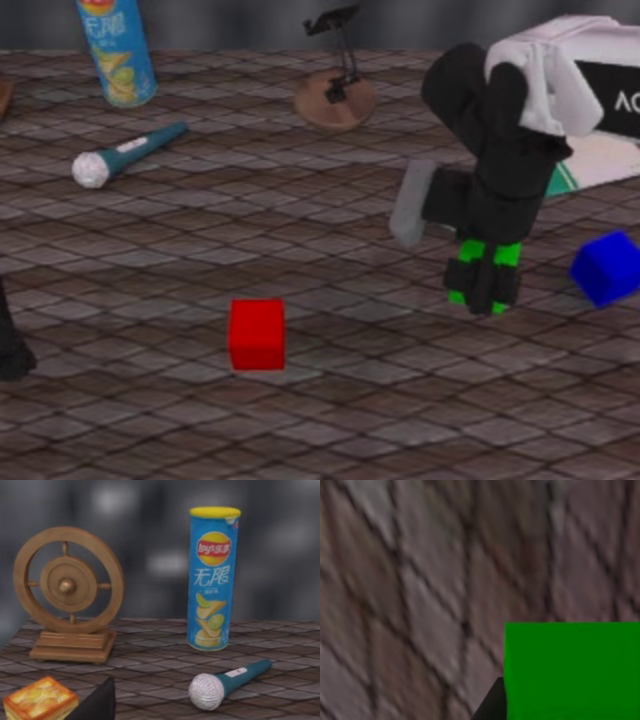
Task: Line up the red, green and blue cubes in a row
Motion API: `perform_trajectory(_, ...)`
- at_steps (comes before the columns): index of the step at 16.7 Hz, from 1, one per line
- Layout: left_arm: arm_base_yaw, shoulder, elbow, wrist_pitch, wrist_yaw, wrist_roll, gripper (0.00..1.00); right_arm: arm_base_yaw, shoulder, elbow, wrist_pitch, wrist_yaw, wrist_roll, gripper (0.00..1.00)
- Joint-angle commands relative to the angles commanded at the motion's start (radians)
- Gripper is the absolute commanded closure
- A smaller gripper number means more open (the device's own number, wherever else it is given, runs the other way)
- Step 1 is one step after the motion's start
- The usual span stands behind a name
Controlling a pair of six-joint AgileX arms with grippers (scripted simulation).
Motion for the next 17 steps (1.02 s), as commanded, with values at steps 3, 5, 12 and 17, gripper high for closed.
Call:
perform_trajectory(3, 0.000, 0.000, 0.000, 0.000, 0.000, 0.000, 0.00, -0.001, 0.005, 0.001, 0.000, 0.000, 0.001, 1.00)
perform_trajectory(5, 0.000, 0.000, 0.000, 0.000, 0.000, 0.000, 0.00, 0.032, 0.025, 0.039, -0.020, 0.000, -0.004, 1.00)
perform_trajectory(12, 0.000, 0.000, 0.000, 0.000, 0.000, 0.000, 0.00, 0.258, 0.141, 0.292, -0.151, 0.002, -0.030, 1.00)
perform_trajectory(17, 0.000, 0.000, 0.000, 0.000, 0.000, 0.000, 0.00, 0.280, 0.147, 0.316, -0.163, 0.002, -0.030, 1.00)
